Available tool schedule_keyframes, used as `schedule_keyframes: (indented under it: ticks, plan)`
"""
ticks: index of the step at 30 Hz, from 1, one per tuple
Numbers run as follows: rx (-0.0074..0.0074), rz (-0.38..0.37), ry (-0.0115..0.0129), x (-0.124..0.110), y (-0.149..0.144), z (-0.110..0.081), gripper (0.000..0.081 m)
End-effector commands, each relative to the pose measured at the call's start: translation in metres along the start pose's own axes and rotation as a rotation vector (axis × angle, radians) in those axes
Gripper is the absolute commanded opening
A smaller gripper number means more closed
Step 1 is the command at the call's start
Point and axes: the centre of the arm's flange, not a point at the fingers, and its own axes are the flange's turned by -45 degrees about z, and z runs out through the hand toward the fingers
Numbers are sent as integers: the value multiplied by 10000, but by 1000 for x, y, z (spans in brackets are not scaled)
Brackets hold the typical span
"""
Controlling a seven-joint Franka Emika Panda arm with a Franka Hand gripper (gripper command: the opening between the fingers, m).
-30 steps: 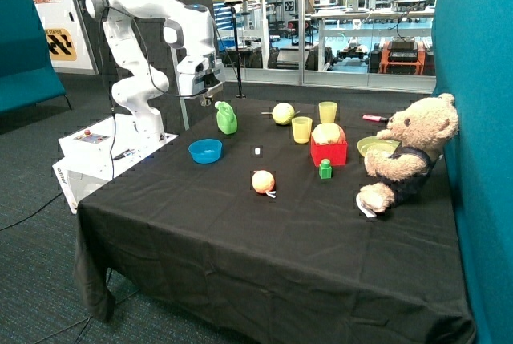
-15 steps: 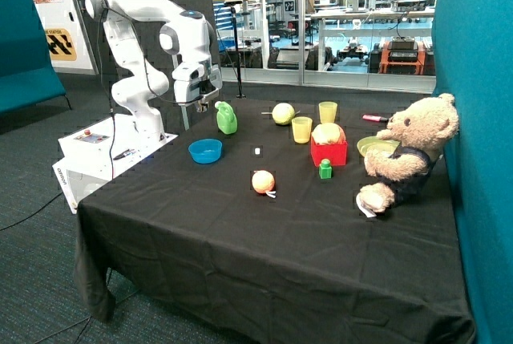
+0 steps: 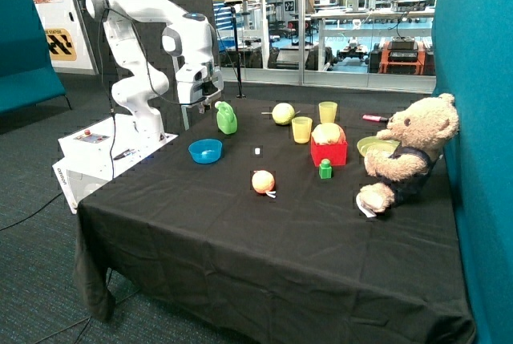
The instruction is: Roll the dices in the bowl
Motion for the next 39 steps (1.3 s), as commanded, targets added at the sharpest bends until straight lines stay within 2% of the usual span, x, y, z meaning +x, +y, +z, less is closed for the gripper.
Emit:
schedule_keyframes:
  ticks: [1,6,10,14,15,25,33,35,39]
  plan:
    - [29,-131,17,2,-3,2,602]
    - [29,-279,17,5,-9,3,564]
    - [29,-970,18,21,-25,7,500]
    - [28,-2015,20,44,-46,11,455]
    - [28,-1867,19,49,-50,12,454]
    - [27,-2886,21,83,-79,25,553]
    - [26,-3809,22,112,-105,42,669]
    - [26,-3971,22,118,-110,47,661]
    - [26,-4074,22,131,-117,62,586]
